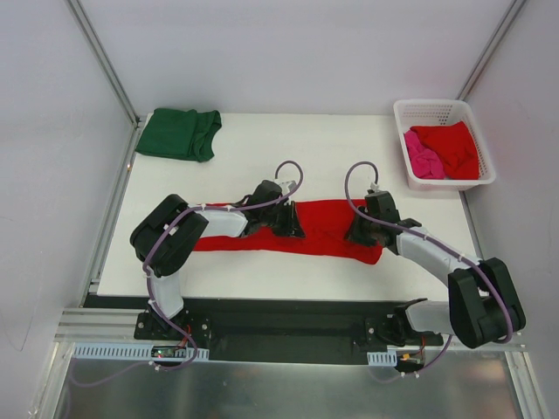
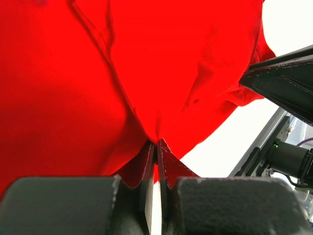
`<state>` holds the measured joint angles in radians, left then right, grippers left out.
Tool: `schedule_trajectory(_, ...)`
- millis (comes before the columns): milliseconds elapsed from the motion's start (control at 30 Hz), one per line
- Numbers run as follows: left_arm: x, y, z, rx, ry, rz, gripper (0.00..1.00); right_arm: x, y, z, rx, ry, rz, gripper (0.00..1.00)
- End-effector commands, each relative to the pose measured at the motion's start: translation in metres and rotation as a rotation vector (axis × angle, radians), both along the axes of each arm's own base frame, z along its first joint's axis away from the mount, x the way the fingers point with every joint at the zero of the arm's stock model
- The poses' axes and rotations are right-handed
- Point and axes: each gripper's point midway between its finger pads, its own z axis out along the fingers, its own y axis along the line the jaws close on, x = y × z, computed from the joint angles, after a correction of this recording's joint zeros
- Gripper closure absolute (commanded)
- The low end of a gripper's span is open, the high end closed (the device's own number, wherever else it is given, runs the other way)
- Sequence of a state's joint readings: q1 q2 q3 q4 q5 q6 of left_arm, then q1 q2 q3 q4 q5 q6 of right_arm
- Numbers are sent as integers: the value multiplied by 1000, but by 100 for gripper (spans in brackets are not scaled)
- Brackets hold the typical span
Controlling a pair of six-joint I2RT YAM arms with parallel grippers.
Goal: Fold and stack the t-shirts
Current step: Fold the tshirt
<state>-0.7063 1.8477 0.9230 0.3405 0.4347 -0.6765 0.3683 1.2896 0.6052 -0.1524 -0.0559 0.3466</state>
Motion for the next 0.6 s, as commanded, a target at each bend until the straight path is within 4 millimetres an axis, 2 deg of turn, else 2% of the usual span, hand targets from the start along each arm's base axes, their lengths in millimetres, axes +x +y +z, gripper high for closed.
schedule_trajectory(0, 9, 1, 7, -18, -41, 13, 99, 8, 9, 7, 44, -24, 2, 74)
schedule_trajectory(67, 8, 1, 7, -18, -43, 11, 99, 9, 8, 7, 44, -22, 0, 77)
schedule_trajectory(133, 8, 2, 6, -16, -39, 15, 99, 9, 8, 7, 44, -24, 0, 89)
schedule_trajectory(167, 8, 2, 6, -16, -39, 13, 99, 9, 8, 8, 44, -25, -1, 99)
schedule_trajectory(300, 9, 4, 6, -14, -41, 20, 99, 8, 3, 9, 21, -33, -11, 99)
schedule_trajectory(567, 11, 14, 5, -9, -40, 34, 100, 8, -27, 13, -128, -29, -87, 99)
